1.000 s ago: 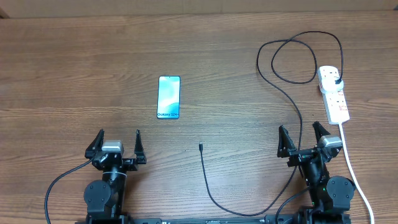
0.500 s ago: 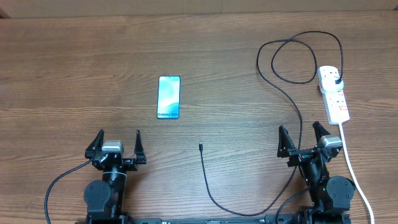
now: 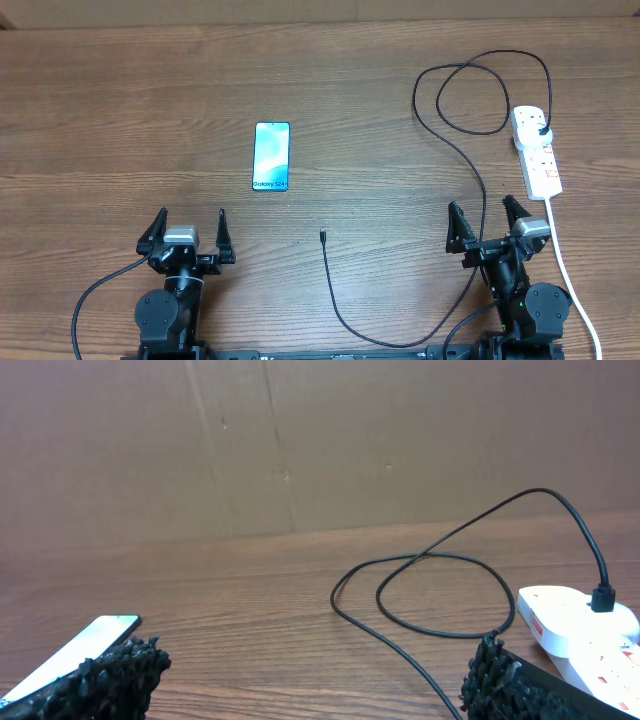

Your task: Plug charger to phone and switch on socket

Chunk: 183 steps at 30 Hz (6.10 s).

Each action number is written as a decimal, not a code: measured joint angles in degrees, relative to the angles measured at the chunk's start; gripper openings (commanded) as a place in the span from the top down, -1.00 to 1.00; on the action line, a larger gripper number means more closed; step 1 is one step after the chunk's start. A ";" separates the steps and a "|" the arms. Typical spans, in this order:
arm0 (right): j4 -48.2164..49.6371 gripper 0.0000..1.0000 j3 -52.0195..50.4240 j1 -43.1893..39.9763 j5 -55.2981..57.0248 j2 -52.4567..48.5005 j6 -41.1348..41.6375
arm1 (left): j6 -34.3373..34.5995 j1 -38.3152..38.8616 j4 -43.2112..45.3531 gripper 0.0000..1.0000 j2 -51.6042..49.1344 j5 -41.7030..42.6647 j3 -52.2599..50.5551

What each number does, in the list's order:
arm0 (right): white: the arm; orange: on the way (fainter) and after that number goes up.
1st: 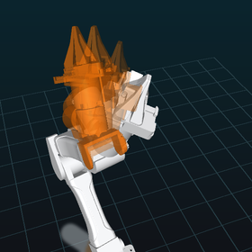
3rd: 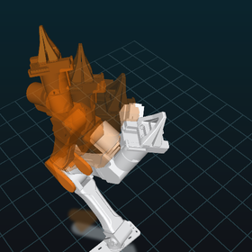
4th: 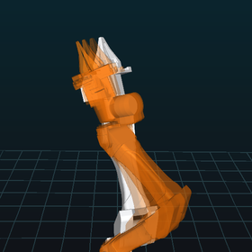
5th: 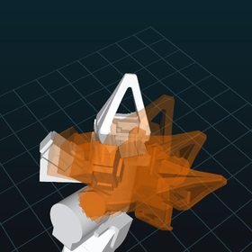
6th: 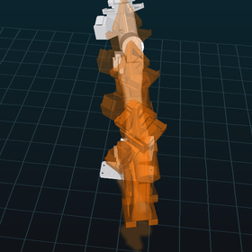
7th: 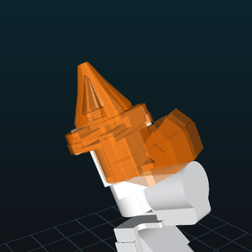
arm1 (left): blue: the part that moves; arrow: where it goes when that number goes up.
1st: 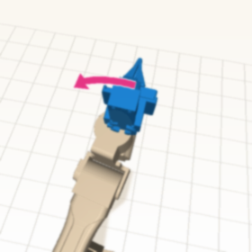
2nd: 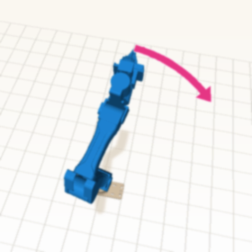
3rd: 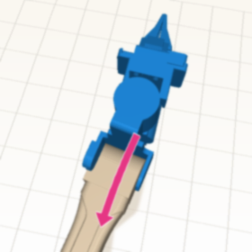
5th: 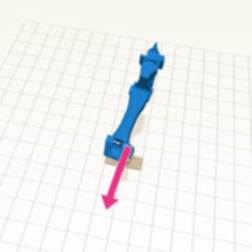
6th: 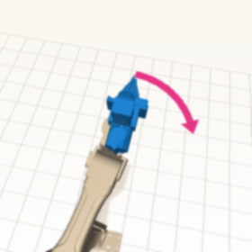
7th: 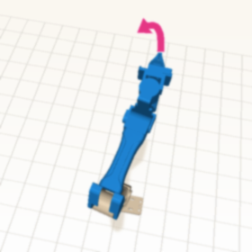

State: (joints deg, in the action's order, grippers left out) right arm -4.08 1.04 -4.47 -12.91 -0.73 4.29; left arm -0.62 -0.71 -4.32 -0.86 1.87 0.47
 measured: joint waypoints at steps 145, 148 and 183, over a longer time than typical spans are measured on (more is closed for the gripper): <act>0.11 -1.00 0.00 0.00 -0.17 0.00 0.00 | 13.25 0.00 -68.67 -0.99 -81.31 17.90 79.19; 0.09 -1.00 0.00 0.00 -0.17 0.00 -0.04 | 14.10 0.00 -66.62 -0.99 -84.52 17.92 79.19; 0.11 -1.00 0.00 0.02 -0.17 0.00 -0.02 | 20.24 15.89 -52.11 -0.99 -103.67 1.90 79.19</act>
State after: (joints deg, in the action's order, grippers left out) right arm -3.97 1.04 -4.45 -13.08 -0.73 4.27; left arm 19.62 15.18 -56.42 -104.53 3.77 79.66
